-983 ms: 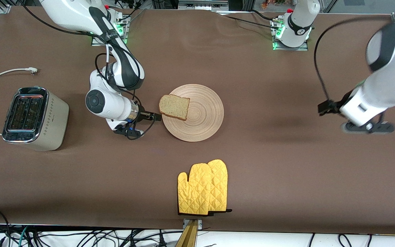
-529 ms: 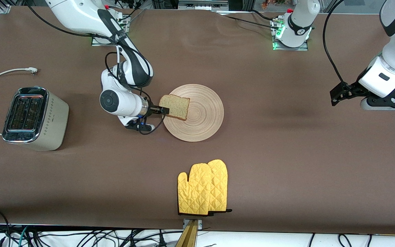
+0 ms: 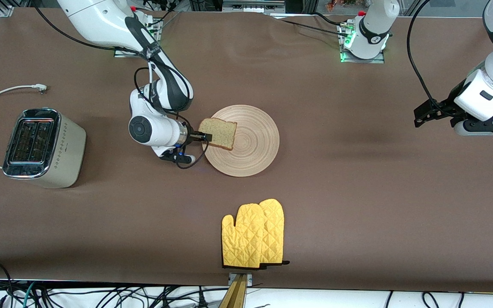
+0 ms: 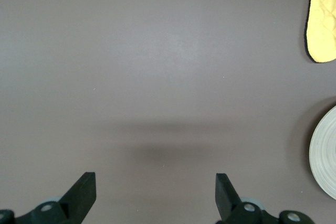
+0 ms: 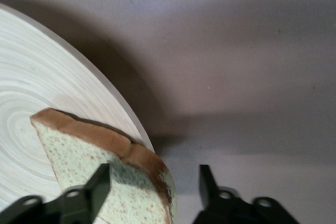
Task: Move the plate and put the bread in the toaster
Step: 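Grasp the bread slice on the plate with the right gripper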
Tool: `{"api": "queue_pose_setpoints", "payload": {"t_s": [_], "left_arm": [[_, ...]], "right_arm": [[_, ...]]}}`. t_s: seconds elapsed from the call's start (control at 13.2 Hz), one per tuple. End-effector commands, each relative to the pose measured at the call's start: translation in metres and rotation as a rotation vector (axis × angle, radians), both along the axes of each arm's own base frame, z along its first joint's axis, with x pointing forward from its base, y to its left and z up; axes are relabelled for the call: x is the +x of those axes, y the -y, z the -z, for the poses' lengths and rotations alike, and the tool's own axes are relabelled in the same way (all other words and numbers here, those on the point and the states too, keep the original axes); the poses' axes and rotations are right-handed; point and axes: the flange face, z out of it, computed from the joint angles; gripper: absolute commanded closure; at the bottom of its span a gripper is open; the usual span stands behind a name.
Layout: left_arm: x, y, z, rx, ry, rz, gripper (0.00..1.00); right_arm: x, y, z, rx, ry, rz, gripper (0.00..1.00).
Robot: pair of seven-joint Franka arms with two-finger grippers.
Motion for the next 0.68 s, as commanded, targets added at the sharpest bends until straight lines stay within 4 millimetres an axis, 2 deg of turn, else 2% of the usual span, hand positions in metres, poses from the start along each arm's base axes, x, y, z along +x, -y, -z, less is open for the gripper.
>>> {"api": "queue_pose_setpoints", "payload": {"t_s": [0.0,0.08,0.3,0.53,0.6], "left_arm": [[0.0064,0.0051,-0.0019,-0.025,-0.013,0.019,0.0],[0.0069,0.0075,-0.0001,-0.023,-0.016,0.023,0.0],[0.0071,0.0067,-0.0008,-0.023,-0.015,0.022,0.0],[0.0073,0.004,-0.0008,-0.023,-0.015,0.019,0.0],[0.0079,0.0041,-0.0008,-0.023,-0.013,0.017,0.0]], "right_arm": [[-0.0077,-0.0026,-0.0088,0.009,-0.041,-0.003,0.39],[-0.0081,-0.0026,-0.0086,0.008,-0.044,-0.003,0.43],[-0.0092,-0.0051,-0.0083,0.007,-0.044,-0.009,0.63],[-0.0099,-0.0088,-0.0104,0.01,-0.039,-0.016,0.91],[-0.009,-0.0092,-0.0115,0.011,-0.036,-0.016,0.97]]}}
